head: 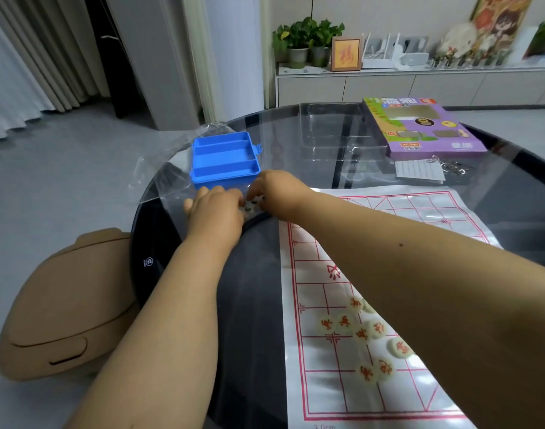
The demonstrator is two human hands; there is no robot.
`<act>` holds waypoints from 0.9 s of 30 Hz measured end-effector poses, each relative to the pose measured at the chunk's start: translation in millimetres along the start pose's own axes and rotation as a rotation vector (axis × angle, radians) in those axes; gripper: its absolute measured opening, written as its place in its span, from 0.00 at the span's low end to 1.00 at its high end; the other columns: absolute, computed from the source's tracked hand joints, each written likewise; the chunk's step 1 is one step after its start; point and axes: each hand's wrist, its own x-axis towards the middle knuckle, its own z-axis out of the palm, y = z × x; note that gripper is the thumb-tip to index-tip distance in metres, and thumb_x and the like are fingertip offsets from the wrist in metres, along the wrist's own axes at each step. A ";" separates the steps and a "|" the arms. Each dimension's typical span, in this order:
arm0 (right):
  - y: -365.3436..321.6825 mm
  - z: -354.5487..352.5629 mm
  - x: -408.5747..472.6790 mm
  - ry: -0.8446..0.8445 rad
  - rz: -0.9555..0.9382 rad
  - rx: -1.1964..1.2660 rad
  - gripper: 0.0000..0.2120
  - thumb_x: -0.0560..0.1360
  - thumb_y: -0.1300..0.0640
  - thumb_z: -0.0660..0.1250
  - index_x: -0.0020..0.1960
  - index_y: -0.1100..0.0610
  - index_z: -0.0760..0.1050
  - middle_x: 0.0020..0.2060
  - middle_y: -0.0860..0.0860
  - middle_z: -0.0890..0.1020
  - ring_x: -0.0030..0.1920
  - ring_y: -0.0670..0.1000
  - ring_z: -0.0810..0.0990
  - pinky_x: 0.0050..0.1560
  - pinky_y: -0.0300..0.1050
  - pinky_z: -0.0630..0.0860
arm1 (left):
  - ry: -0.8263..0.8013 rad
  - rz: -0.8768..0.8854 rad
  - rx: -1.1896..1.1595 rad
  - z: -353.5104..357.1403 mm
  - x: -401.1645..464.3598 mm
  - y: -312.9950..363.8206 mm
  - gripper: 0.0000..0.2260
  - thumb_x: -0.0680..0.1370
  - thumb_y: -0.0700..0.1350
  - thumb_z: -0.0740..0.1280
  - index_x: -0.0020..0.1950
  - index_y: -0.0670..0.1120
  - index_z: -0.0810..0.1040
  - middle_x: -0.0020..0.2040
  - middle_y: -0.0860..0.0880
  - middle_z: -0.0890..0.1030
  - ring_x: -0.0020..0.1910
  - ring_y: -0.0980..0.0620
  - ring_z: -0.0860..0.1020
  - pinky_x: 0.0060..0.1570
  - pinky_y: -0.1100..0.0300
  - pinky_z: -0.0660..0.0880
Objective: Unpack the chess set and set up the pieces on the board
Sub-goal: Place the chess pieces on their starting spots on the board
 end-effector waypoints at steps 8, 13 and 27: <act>-13.9 0.1 0.3 -0.046 0.032 -0.122 0.19 0.74 0.63 0.66 0.64 0.56 0.74 0.61 0.54 0.75 0.59 0.55 0.76 0.61 0.46 0.73 | 0.009 0.056 0.080 7.0 0.5 -2.3 0.10 0.79 0.45 0.63 0.59 0.47 0.76 0.56 0.47 0.75 0.59 0.45 0.71 0.56 0.52 0.63; -8.7 -2.8 -17.2 0.147 0.009 -0.020 0.14 0.76 0.63 0.63 0.61 0.58 0.75 0.58 0.55 0.75 0.57 0.55 0.74 0.56 0.44 0.71 | 0.051 0.050 0.109 4.6 -3.9 -0.5 0.09 0.80 0.47 0.62 0.57 0.46 0.76 0.54 0.46 0.75 0.57 0.45 0.71 0.54 0.52 0.62; 120.7 -25.7 -131.8 0.171 0.436 0.193 0.10 0.76 0.60 0.65 0.56 0.57 0.80 0.56 0.54 0.80 0.54 0.56 0.78 0.49 0.40 0.70 | -0.180 0.336 -0.121 -5.8 -37.4 99.4 0.12 0.78 0.53 0.66 0.56 0.48 0.78 0.58 0.49 0.76 0.60 0.47 0.72 0.60 0.51 0.64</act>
